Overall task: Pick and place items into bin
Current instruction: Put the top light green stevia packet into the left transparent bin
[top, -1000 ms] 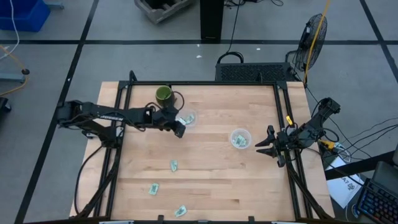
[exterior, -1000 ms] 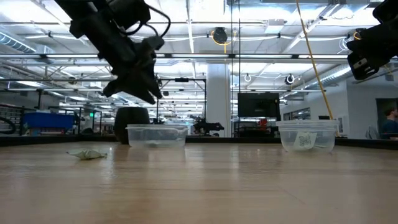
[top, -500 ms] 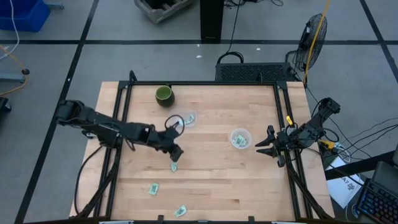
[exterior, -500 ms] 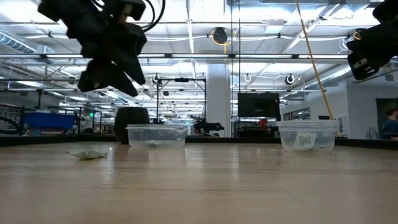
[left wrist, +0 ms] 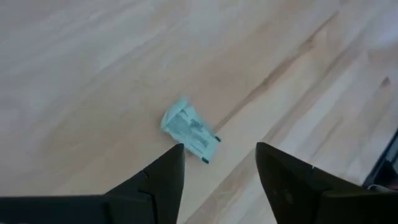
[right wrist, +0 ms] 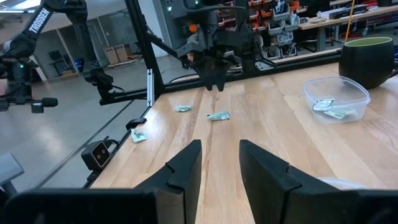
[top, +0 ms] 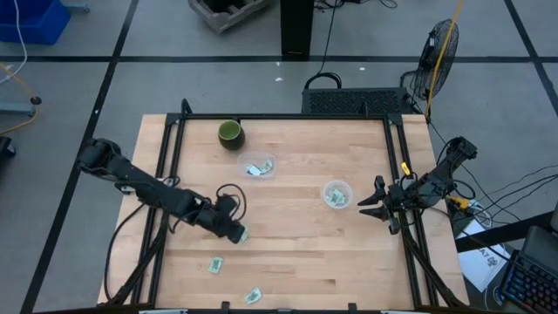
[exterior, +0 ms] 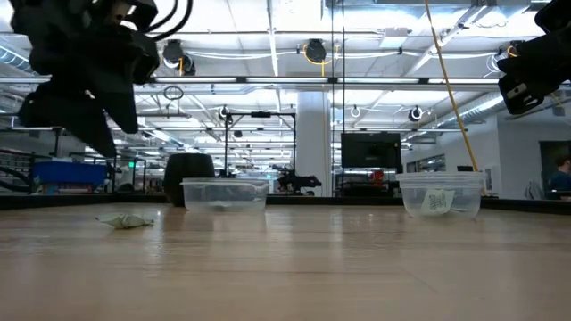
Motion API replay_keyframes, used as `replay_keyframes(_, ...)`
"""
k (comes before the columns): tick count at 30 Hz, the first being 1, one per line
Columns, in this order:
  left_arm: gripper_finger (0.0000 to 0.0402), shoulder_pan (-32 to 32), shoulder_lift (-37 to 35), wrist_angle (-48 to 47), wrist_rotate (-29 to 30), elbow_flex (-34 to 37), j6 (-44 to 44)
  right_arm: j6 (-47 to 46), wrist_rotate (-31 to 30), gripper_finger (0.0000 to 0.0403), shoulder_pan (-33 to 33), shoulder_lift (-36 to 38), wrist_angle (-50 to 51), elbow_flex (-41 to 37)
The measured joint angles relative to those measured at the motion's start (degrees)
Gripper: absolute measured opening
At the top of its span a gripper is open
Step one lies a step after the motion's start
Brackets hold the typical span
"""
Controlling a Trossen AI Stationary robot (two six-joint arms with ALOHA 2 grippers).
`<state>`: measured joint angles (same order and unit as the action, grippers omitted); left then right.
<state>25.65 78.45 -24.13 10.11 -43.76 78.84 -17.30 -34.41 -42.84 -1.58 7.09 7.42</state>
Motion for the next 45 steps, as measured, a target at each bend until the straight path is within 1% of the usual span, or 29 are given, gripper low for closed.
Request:
replay_keyframes(2,0.0206,0.74,0.52,2.41,-0.12,1.75,2.20,0.00,0.00,0.0100,0.01,0.00,0.00,0.00)
replay_keyframes(4,0.0206,1.33,0.68,6.58,-0.68,5.13,4.98,0.00,0.00,0.0100,0.00,0.01,0.00,0.01)
replay_keyframes(8,0.0207,1.90,0.68,20.55,0.26,12.99,10.40,0.00,0.00,0.0100,-0.01,0.02,0.00,0.00)
replay_keyframes(11,0.0207,1.79,0.68,27.18,1.50,16.89,11.67,0.00,0.00,0.0100,0.01,0.02,0.00,0.00)
replay_keyframes(18,0.0207,1.10,0.57,27.90,2.25,20.51,14.36,0.00,0.00,0.0100,0.01,0.02,0.00,0.00)
replay_keyframes(22,0.0207,0.16,0.66,28.17,1.95,20.93,14.27,0.00,0.00,0.0100,0.00,0.02,0.00,0.00)
replay_keyframes(28,0.0207,-0.77,1.21,31.79,2.16,21.08,11.74,0.00,0.00,0.0100,0.01,0.01,0.00,0.00)
replay_keyframes(34,0.0207,-1.10,1.22,30.59,2.15,21.08,11.63,0.00,0.00,0.0100,-0.01,0.02,0.00,0.00)
replay_keyframes(37,0.0207,-1.45,2.66,32.06,1.67,21.04,11.57,0.00,0.00,0.0100,0.01,0.02,0.00,0.00)
replay_keyframes(45,0.0206,-1.47,8.40,39.53,0.35,20.95,11.42,0.00,0.00,0.0100,-0.01,0.00,0.00,0.00)
